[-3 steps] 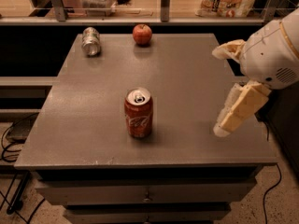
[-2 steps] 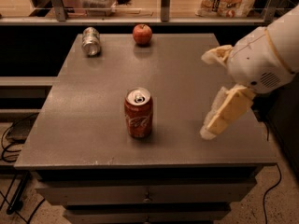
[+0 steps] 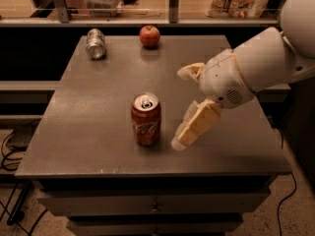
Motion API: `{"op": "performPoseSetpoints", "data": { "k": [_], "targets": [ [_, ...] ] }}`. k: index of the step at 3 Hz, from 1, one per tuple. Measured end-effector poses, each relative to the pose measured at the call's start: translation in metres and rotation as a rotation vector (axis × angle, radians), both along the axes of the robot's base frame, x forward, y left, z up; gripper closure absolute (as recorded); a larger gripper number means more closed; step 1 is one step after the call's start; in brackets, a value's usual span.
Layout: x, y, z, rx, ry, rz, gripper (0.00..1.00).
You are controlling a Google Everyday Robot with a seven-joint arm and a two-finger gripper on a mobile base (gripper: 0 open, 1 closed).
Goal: Move coke can near apple
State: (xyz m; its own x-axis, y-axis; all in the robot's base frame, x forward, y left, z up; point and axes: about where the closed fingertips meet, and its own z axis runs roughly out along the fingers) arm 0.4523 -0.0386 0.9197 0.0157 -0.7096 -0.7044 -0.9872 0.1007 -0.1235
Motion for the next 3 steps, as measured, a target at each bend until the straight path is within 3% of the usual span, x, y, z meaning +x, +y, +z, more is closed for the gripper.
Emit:
{"op": "performPoseSetpoints", "data": {
  "k": [2, 3],
  "targets": [
    [0.009, 0.057, -0.028, 0.137, 0.056, 0.05, 0.0],
    [0.007, 0.078, -0.034, 0.186, 0.075, 0.087, 0.17]
  ]
}}
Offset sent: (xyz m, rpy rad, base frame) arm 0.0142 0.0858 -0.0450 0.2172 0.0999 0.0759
